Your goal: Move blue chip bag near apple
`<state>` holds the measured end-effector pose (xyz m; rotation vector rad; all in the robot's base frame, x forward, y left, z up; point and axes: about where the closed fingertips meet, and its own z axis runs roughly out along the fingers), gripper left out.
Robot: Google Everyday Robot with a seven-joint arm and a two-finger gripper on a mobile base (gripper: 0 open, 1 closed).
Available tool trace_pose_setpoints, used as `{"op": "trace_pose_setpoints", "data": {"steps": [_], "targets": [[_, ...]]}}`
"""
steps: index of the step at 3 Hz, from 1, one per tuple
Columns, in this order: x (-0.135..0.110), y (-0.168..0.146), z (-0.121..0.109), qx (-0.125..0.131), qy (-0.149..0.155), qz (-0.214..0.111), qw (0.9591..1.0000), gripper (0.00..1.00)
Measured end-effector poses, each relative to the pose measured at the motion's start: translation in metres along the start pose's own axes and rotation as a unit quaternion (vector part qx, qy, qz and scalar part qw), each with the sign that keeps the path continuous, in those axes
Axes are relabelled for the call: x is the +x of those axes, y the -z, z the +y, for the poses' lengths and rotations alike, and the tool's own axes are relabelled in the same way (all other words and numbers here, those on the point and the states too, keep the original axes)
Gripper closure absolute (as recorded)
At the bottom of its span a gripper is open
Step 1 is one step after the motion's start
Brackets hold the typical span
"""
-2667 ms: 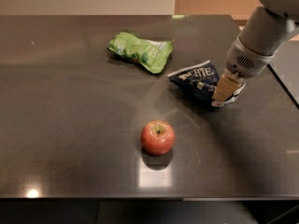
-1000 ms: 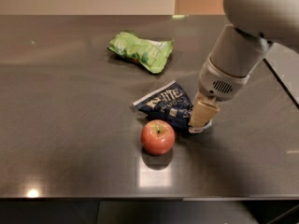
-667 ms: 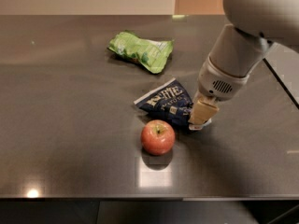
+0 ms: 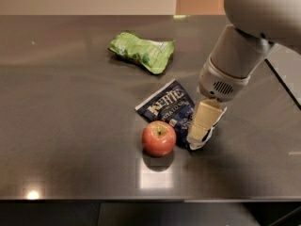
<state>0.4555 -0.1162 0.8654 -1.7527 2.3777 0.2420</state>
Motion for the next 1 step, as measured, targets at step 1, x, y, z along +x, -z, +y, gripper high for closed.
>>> {"op": "trace_pose_setpoints", "data": {"steps": [1], "targets": [[0.0000, 0.0000, 0.0000, 0.000, 0.000, 0.000, 1.0000, 0.00]]}}
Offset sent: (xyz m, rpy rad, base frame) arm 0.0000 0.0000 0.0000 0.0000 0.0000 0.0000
